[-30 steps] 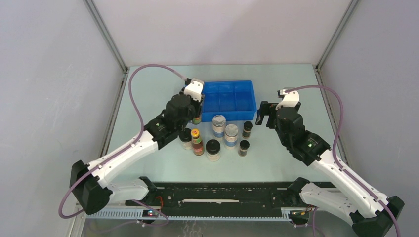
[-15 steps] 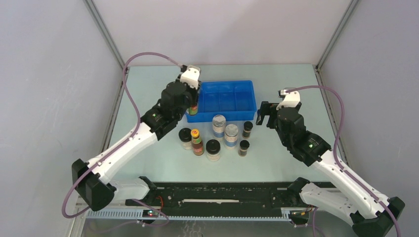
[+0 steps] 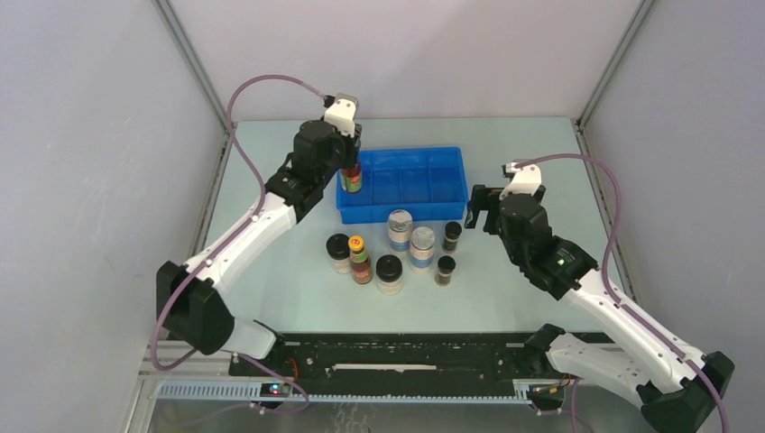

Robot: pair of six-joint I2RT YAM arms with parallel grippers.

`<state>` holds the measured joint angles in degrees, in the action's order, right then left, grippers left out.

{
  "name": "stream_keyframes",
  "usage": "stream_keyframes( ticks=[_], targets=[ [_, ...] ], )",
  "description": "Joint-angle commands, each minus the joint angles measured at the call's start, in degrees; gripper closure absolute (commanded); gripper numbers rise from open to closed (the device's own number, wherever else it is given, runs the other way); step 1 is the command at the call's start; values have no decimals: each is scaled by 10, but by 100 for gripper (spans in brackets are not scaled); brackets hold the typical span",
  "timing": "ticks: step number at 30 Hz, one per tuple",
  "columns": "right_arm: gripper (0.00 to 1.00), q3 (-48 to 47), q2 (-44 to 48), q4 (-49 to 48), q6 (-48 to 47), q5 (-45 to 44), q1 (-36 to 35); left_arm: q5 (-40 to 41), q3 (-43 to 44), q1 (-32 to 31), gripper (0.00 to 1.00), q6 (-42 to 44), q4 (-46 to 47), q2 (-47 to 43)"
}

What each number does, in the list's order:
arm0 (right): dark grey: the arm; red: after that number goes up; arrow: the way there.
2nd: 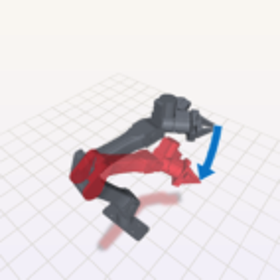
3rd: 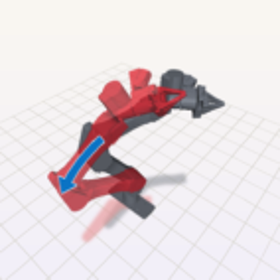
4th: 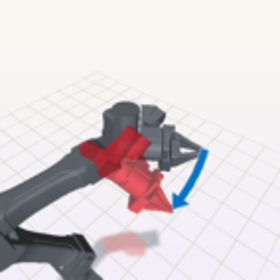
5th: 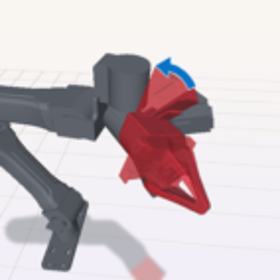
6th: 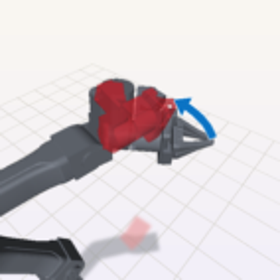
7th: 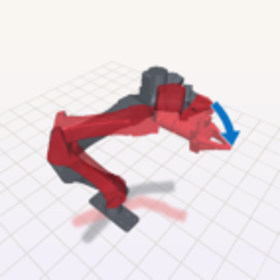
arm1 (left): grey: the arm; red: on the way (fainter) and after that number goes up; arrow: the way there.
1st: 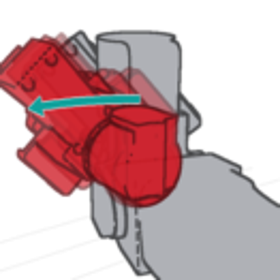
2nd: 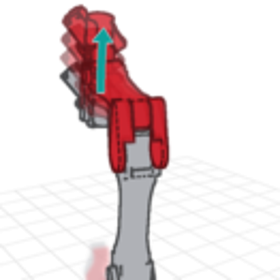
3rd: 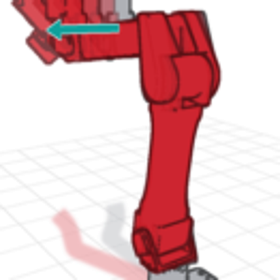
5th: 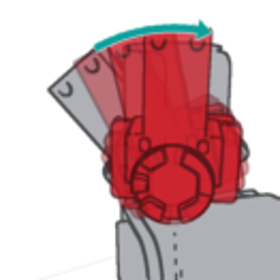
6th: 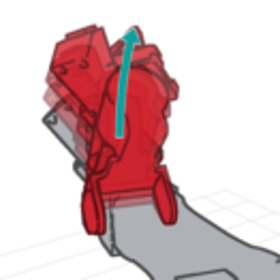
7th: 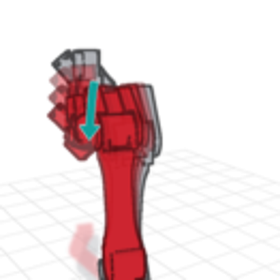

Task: Organize the condiment bottles
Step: Place the bottle in the storage box.

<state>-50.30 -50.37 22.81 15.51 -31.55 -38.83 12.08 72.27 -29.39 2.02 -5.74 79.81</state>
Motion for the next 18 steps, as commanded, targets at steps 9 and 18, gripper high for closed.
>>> stream_keyframes(
  ticks=[9,18],
  targets=[
    [0,0,-35,-56,-10,-13,-6,-112,75,49,100,-40,169,67],
    [0,0,-62,-69,-12,-7,-1,-141,74,69,100,-43,197,102]
  ],
)
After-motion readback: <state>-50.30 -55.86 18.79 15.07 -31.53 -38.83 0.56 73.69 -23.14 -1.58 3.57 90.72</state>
